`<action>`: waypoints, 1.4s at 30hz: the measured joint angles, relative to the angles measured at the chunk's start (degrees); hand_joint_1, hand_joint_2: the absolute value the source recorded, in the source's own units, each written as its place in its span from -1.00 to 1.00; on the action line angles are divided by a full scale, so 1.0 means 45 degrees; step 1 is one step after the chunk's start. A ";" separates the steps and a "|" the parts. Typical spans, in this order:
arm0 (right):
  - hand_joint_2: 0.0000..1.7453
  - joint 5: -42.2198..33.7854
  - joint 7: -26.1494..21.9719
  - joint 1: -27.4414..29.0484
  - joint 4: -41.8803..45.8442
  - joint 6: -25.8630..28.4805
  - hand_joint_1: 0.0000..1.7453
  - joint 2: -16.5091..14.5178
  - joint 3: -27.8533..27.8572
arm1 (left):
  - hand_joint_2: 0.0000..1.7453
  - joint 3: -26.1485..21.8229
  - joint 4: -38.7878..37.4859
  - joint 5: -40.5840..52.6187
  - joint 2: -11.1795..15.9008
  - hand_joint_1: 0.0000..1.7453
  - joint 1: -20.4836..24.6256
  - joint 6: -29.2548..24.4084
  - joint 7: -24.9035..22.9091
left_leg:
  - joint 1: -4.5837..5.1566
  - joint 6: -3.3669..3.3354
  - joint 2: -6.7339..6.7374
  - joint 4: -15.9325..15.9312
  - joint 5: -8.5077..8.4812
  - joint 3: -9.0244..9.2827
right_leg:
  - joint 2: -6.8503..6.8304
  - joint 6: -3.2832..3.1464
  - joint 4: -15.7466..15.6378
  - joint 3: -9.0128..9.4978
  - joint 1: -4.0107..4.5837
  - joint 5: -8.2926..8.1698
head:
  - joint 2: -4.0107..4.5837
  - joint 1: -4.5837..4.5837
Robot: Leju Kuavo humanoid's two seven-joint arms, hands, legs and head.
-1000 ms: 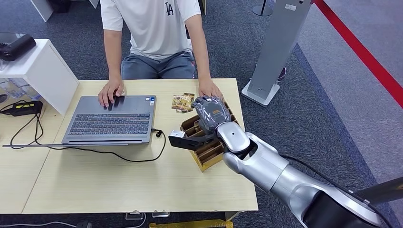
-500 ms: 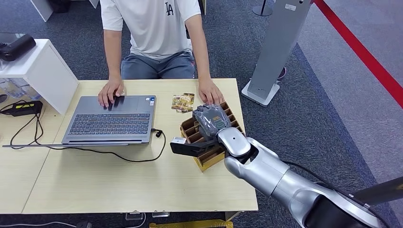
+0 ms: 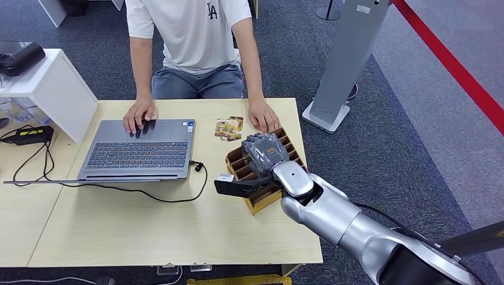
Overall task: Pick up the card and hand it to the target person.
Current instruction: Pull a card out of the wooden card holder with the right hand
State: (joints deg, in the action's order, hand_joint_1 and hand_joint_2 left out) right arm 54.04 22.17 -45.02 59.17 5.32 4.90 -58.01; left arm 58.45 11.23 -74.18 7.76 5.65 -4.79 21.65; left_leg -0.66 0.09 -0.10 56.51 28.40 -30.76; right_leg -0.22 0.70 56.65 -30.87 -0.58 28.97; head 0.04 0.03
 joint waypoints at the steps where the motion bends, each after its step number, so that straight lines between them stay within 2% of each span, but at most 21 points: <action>1: 1.00 -0.0006 -0.0009 0.0000 -0.0027 0.0015 -0.06 -0.0011 0.0000 | -1.00 0.0000 0.0000 0.0000 0.0000 -1.00 0.0000 0.0000 0.0000 | 0.0000 0.0000 0.0000 0.0000 0.0000 0.0000 | 0.0000 0.0000 0.0000 0.0000 0.0000 0.0000 | 0.0000 -0.0001; 8: 1.00 -0.0011 -0.0017 0.0002 -0.0137 0.0075 -0.19 -0.0024 -0.0004 | -1.00 0.0000 0.0000 0.0000 0.0001 -1.00 -0.0004 0.0000 0.0000 | 0.0000 0.0000 0.0000 0.0000 0.0000 -0.0001 | 0.0000 0.0000 0.0000 0.0000 0.0000 0.0000 | 0.0000 -0.0005; 14: 1.00 -0.0011 -0.0006 0.0001 -0.0202 0.0075 0.04 -0.0024 -0.0005 | -1.00 0.0000 0.0000 0.0000 0.0004 -1.00 -0.0004 0.0000 0.0001 | 0.0000 0.0000 0.0000 0.0000 0.0000 -0.0003 | 0.0000 0.0000 0.0000 -0.0002 0.0000 0.0000 | 0.0000 -0.0001; 18: 1.00 -0.0013 0.0013 0.0001 -0.0271 0.0075 0.60 -0.0024 -0.0005 | -1.00 0.0000 0.0000 0.0000 0.0001 -1.00 -0.0004 0.0000 0.0001 | 0.0000 0.0000 0.0000 0.0000 0.0001 -0.0003 | 0.0000 0.0000 0.0000 -0.0002 0.0000 0.0000 | 0.0000 -0.0001; 25: 1.00 0.0005 0.0102 -0.0002 -0.0273 0.0108 0.92 -0.0024 -0.0004 | -1.00 0.0000 0.0000 0.0004 0.0004 -1.00 -0.0003 0.0005 0.0001 | 0.0000 0.0000 0.0000 0.0000 0.0000 0.0000 | 0.0000 0.0000 0.0000 -0.0001 0.0000 0.0000 | 0.0000 -0.0005; 30: 1.00 0.0022 0.0132 -0.0035 -0.0257 0.0140 0.98 -0.0022 0.0001 | -1.00 0.0000 0.0000 0.0015 0.0004 -1.00 -0.0001 0.0018 0.0001 | 0.0000 0.0000 0.0001 0.0000 0.0000 0.0003 | 0.0000 0.0000 0.0000 0.0001 0.0000 0.0000 | 0.0000 -0.0006; 42: 1.00 0.0057 0.0374 -0.0030 0.0038 0.0088 0.96 0.0051 0.0044 | -1.00 0.0010 0.0000 0.0112 0.0024 -1.00 -0.0002 0.0086 0.0142 | 0.0000 0.0000 0.0001 0.0001 0.0000 0.0002 | 0.0000 0.0000 0.0000 0.0000 0.0000 0.0000 | 0.0000 -0.0004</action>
State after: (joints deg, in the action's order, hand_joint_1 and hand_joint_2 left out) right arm 54.29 23.86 -45.15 59.34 5.72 5.13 -57.81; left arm 58.49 11.23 -73.68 7.87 5.64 -4.40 22.29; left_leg -0.66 0.09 -0.09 56.52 28.40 -30.75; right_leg -0.22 0.70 56.65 -30.87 -0.58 28.97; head 0.04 0.01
